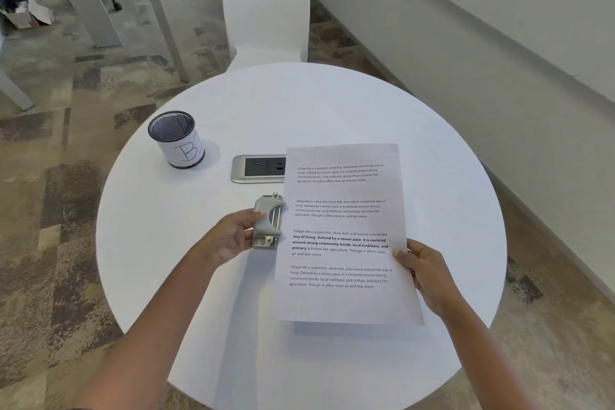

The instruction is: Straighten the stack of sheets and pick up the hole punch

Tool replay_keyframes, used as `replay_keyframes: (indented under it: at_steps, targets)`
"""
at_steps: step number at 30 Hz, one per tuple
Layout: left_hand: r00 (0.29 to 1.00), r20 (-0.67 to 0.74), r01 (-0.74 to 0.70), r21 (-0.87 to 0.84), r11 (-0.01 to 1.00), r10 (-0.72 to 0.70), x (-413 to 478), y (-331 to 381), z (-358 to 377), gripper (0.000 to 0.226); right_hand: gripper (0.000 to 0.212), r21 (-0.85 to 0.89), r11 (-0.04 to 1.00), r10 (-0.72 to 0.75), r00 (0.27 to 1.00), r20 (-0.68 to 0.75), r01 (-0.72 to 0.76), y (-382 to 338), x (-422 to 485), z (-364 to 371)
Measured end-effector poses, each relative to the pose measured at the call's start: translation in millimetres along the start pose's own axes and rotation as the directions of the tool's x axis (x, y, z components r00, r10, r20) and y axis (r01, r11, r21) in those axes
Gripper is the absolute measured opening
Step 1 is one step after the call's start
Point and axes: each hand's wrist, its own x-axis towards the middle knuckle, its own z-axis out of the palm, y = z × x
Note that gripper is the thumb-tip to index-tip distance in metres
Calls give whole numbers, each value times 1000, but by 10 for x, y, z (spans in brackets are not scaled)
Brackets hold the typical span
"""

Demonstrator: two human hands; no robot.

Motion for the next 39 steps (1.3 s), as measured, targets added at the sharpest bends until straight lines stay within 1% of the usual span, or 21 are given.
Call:
replay_keyframes:
  at_steps: [3,12,18,23,30,34,39]
  targets:
    - [1000,24,-6,18,1000,5,12,-6,-4,17,21,1,1000,-14,1000,1,14,0,-19,39]
    - [1000,15,-4,-2,1000,4,45,-7,31,16,20,9,999,-44,999,-2,44,5,-5,160]
    - [1000,23,11,-10,1000,-11,61,12,89,13,21,7,999,-33,999,0,33,-9,6,128]
    - [1000,1,22,6,1000,-22,88,19,133,13,22,11,1000,-20,1000,18,20,-27,10,69]
    - [998,-14,54,10,998,-54,101,5,171,12,21,21,1000,-9,1000,18,8,-17,3,27]
    - [994,-32,102,16,995,-101,105,16,173,10,21,18,1000,-7,1000,16,7,-7,-6,4]
    - [987,-79,141,25,990,-139,126,25,218,9,22,-3,1000,-14,1000,28,14,-19,-11,0]
